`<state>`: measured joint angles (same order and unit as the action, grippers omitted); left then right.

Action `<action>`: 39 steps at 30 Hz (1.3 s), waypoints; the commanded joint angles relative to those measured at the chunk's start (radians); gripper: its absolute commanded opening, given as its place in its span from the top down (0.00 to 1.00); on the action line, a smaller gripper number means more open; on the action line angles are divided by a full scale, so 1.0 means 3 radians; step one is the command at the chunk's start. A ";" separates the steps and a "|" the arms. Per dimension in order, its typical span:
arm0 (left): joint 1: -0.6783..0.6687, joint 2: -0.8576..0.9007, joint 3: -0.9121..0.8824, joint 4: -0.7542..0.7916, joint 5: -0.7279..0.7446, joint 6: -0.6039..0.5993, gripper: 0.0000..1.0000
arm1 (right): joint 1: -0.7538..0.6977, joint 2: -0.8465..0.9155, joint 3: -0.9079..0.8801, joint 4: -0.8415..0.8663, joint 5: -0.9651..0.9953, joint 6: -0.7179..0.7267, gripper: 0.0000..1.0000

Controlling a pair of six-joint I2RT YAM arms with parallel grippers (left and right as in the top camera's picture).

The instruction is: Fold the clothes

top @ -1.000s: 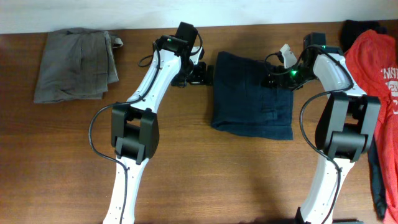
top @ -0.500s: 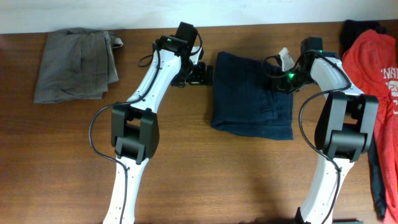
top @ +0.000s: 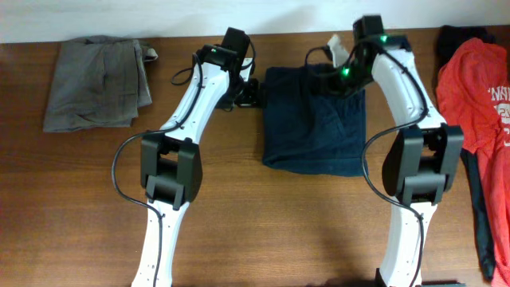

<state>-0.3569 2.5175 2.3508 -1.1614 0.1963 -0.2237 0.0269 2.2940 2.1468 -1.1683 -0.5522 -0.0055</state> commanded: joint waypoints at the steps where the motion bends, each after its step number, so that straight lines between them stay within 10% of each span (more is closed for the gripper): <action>1: 0.0022 0.0006 0.0020 0.0013 -0.0089 0.0052 0.01 | -0.0029 -0.0085 0.0576 -0.0314 0.0243 0.0045 0.96; 9: 0.0022 0.0006 0.0020 0.0022 -0.0123 0.0052 0.01 | 0.0018 -0.0114 0.1617 -0.1176 0.0665 0.0088 0.96; 27: 0.0022 0.0006 0.0020 0.0017 -0.0150 0.0053 0.01 | 0.0018 -0.0127 0.1689 -0.1770 0.1864 0.0699 0.96; 28: 0.0022 0.0006 0.0020 0.0015 -0.0150 0.0053 0.01 | 0.0017 -0.0128 0.1689 -0.1769 0.1910 0.0716 0.93; 30: 0.0022 0.0006 0.0020 0.0018 -0.0150 0.0055 0.01 | 0.0015 -0.0149 0.1689 -0.1770 0.1909 0.0716 0.42; 33: 0.0022 0.0006 0.0020 0.0017 -0.0146 0.0088 0.01 | 0.0019 -0.0207 0.1690 -0.1769 0.1881 0.0710 0.01; 39: -0.0022 -0.0024 0.0034 0.0017 -0.0060 0.0614 0.01 | -0.0172 -0.0315 0.1690 -0.1769 0.2031 0.0711 0.01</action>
<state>-0.3542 2.5175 2.3508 -1.1580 0.1604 -0.1677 0.0219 2.2650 2.6350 -1.6928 0.0002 0.1909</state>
